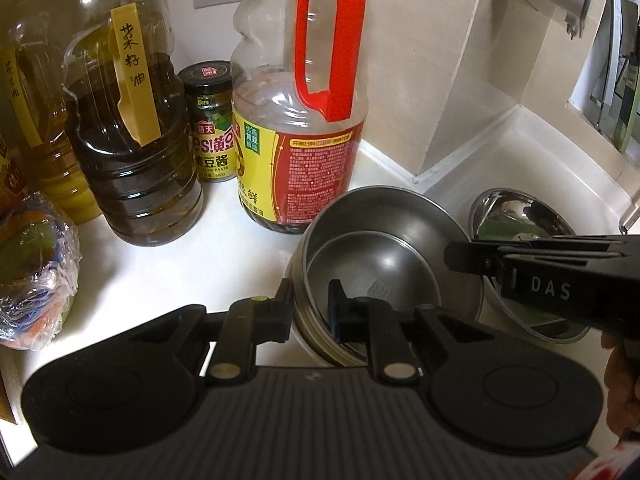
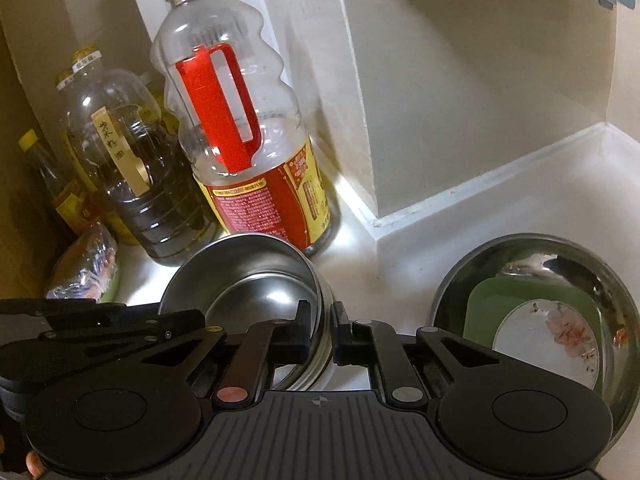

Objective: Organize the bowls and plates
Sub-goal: 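Move both grippers to the steel pot rim and grasp the stack, then lift the pot-and-bowl stack with both grippers and carry it over the steel basin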

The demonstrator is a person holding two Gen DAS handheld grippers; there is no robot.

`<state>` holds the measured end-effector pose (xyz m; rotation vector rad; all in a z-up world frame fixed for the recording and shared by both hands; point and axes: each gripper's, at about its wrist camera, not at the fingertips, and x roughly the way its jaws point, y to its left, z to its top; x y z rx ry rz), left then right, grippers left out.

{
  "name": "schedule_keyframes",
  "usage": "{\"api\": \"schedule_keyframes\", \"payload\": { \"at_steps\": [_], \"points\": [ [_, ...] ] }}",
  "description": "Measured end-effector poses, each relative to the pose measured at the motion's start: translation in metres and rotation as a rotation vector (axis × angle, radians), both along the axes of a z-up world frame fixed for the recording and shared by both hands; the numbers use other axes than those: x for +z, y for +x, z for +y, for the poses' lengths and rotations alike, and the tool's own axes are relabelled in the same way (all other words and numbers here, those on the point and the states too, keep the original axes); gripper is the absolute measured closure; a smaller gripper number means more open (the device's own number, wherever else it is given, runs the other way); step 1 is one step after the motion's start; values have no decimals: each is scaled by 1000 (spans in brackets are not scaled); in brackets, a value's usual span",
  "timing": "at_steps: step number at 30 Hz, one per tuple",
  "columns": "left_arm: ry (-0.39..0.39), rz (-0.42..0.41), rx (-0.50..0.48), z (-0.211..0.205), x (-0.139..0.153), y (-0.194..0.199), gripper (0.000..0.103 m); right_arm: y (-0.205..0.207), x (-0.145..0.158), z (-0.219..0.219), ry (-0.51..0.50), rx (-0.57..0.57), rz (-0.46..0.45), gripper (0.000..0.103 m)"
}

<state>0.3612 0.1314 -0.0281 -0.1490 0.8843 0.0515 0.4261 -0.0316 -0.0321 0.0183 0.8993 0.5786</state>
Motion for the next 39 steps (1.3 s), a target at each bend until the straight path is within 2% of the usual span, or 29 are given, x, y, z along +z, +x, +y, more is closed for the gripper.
{"api": "schedule_keyframes", "payload": {
  "at_steps": [4,7,8,9,11,18,27,28,30,32,39],
  "points": [
    [-19,3,-1,4,1,0,88,7,0,-7,45,14,60,93],
    [0,-6,8,5,3,0,87,12,3,-9,40,8,66,89],
    [4,-8,8,6,4,0,86,12,4,-9,39,8,61,80],
    [2,-8,5,6,4,1,85,13,5,-9,39,12,62,67],
    [-2,-3,0,7,3,3,83,15,4,-7,49,18,78,59],
    [-13,25,-1,12,-7,10,80,19,-9,0,28,-6,132,59],
    [-13,45,-13,13,-17,17,76,26,-22,8,-12,-21,144,59],
    [-16,48,-17,13,-18,18,76,26,-23,9,-10,-19,143,60],
    [-26,53,-25,13,-21,19,76,26,-25,9,-14,-14,143,78],
    [-38,58,-33,14,-23,19,77,25,-26,9,-25,-15,142,84],
    [-38,55,-63,10,-24,17,78,23,-24,10,-66,2,138,85]
  ]
}}
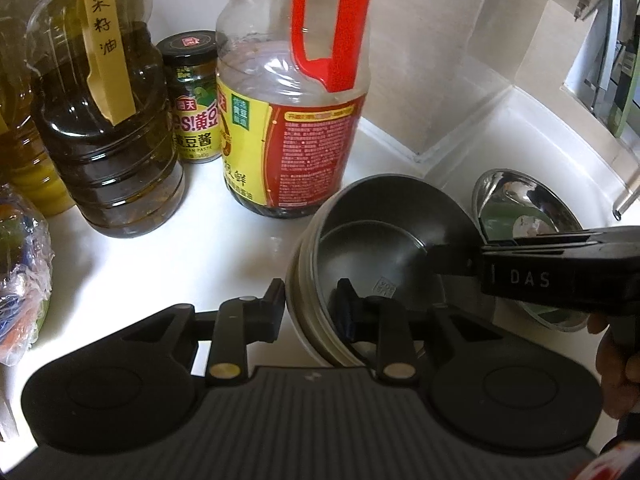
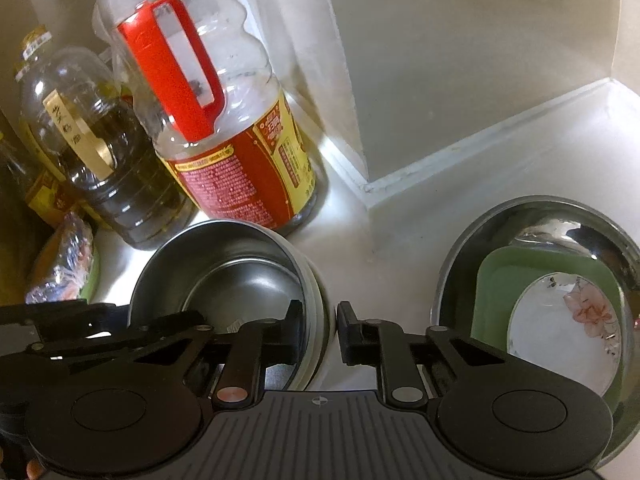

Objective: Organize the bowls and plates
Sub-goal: 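Lift the pot-and-bowl stack with both grippers and carry it over the steel basin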

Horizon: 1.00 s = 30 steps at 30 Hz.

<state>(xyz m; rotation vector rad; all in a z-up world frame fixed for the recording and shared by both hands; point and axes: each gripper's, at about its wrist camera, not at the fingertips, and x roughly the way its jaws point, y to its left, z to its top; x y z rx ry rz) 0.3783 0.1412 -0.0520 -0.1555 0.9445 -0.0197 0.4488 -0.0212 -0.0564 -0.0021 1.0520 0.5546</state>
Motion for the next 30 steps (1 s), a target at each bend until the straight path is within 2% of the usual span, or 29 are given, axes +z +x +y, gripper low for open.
{"api": "schedule_keyframes", "payload": {
  "at_steps": [10,14,18,24,30],
  "points": [
    [0,14,-131,-36,2,-14,78,-17,6,-40,-42,-61,69,85],
    [19,48,-147,-51,6,-16,78,-21,7,-55,-38,-114,119,85],
    [66,71,-106,-63,10,-17,82,-28,8,-56,-49,-172,113,85],
    [56,96,4,-66,12,-18,82,-31,3,-57,-33,-250,125,85],
    [67,113,17,-66,12,-16,78,-31,3,-56,-35,-236,126,86]
  ]
}}
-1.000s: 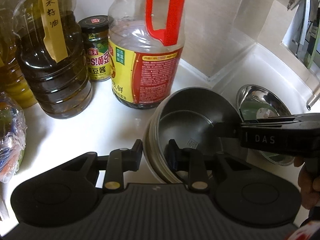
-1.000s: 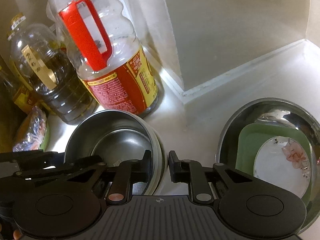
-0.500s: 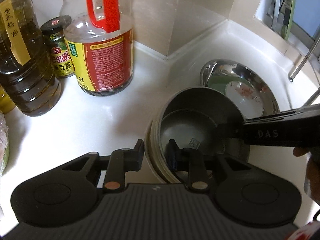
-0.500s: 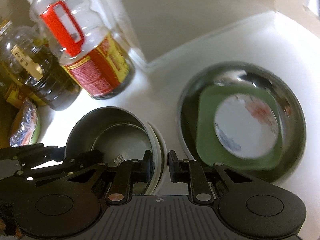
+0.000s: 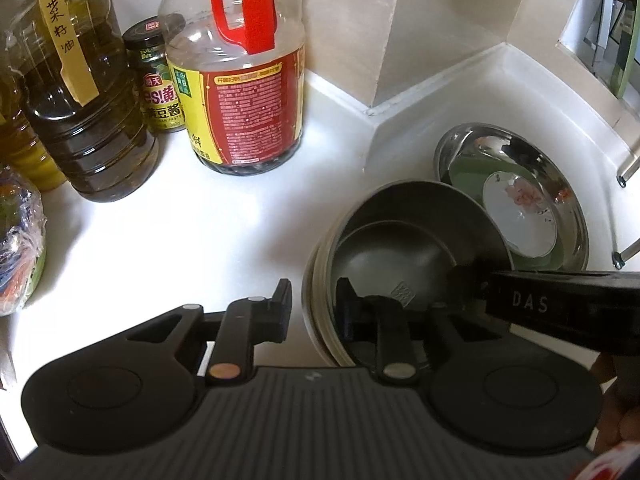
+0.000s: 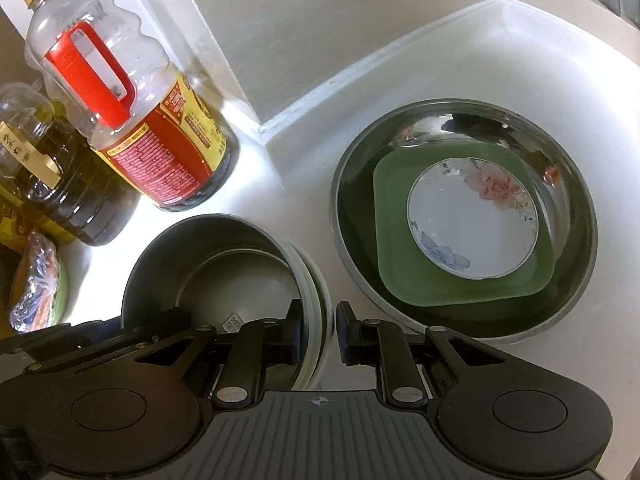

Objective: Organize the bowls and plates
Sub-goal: 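Lift the pot-and-bowl stack with both grippers and carry it over the steel basin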

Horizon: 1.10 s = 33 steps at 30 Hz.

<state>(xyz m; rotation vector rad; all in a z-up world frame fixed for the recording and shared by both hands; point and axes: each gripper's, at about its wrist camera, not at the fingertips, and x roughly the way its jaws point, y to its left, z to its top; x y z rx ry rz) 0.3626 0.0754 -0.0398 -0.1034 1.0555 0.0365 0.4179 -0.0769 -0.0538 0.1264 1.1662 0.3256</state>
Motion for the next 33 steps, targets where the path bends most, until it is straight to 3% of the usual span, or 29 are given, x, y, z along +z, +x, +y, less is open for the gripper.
{"api": "schedule_keyframes", "payload": {
  "at_steps": [3,6,19,33],
  "points": [
    [-5,-7,-13,-3,0,-1,86,-1,0,1,-3,6,-9,87],
    [20,-18,-18,-8,0,-3,86,-1,0,0,4,2,-8,87],
    [-8,-14,-17,-6,2,-5,85,-3,2,-7,38,-9,-16,87],
    [3,-89,-24,-14,36,-3,85,-8,29,-18,73,-33,-91,88]
  ]
}}
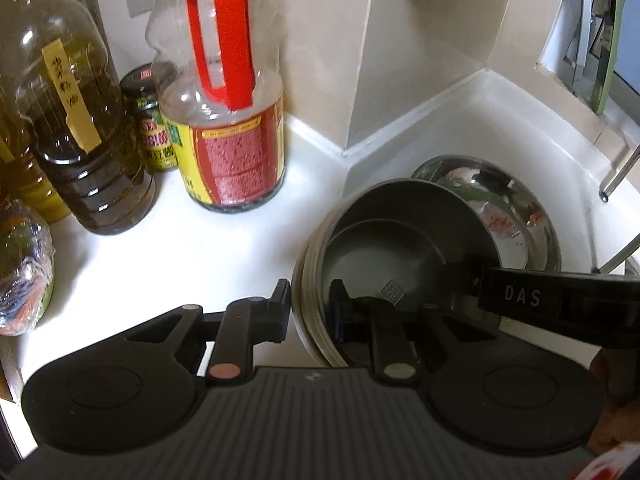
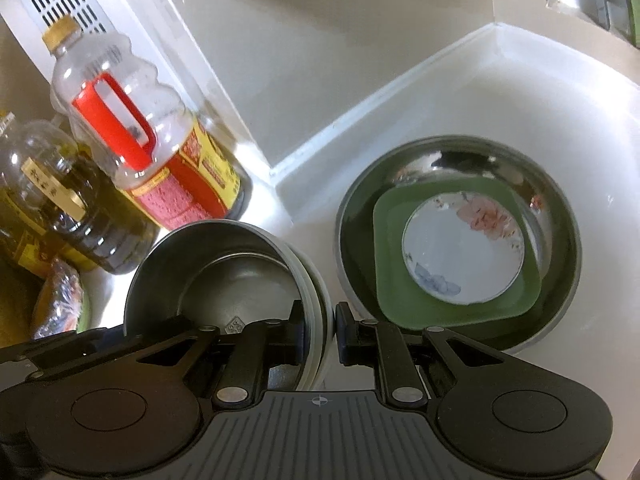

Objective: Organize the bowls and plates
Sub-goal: 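Lift the pot-and-bowl stack with both grippers and carry it over the steel basin, then lower the stack onto the floral plate in the steel basin with both grippers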

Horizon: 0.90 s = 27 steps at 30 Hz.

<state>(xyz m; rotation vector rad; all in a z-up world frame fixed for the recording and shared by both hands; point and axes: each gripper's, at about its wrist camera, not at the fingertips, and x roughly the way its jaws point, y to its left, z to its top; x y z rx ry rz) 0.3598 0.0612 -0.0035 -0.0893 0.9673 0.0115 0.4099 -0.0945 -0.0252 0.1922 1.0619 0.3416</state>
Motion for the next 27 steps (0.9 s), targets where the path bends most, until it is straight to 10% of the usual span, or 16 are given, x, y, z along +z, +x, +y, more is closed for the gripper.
{"api": "schedule_keyframes", "payload": {
  "at_steps": [27],
  "points": [
    [-47,-102,-216,-94,28,62,85,25,34,-90,-52,-227,-88,88]
  ]
}}
